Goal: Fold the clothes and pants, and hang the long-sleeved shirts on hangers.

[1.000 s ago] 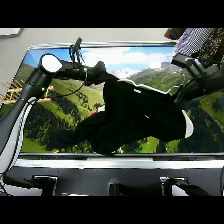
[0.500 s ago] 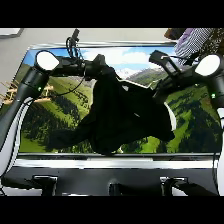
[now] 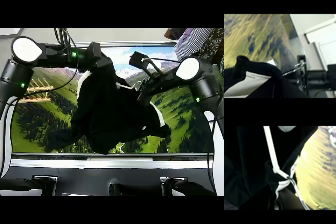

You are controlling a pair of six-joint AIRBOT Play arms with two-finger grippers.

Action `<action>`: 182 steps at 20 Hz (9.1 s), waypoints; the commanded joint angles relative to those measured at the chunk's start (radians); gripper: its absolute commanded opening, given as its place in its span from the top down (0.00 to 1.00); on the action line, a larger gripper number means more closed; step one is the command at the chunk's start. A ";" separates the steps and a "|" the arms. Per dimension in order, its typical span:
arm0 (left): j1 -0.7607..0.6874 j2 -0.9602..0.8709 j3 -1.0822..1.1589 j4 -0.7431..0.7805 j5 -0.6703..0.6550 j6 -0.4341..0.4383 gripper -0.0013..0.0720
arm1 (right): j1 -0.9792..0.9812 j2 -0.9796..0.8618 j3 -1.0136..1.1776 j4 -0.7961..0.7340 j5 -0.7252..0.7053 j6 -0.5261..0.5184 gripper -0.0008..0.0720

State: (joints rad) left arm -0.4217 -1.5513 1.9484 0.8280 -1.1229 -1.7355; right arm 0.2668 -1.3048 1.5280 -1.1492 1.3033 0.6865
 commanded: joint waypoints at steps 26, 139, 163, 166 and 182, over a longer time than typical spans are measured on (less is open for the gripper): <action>0.199 0.059 0.021 0.351 -0.433 0.594 0.17 | 0.013 0.048 0.001 -0.015 -0.072 -0.285 0.93; 0.264 0.384 -0.292 0.171 0.026 0.558 0.22 | -0.356 0.530 -0.001 -0.269 0.024 0.290 0.94; 0.264 0.381 -0.302 0.171 0.051 0.485 0.23 | -0.356 0.433 0.091 -1.869 -0.279 1.463 0.94; 0.264 0.372 -0.302 0.171 0.051 0.485 0.23 | -0.402 0.393 0.126 -1.869 -0.284 1.509 0.94; 0.263 0.320 -0.302 0.171 0.051 0.425 0.23 | -0.639 0.324 0.282 -1.863 -0.460 1.552 0.94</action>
State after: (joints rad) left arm -0.1585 -1.2297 1.6466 0.9989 -1.0721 -1.3090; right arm -0.3286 -0.9745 1.8053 -2.9921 0.8482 2.2513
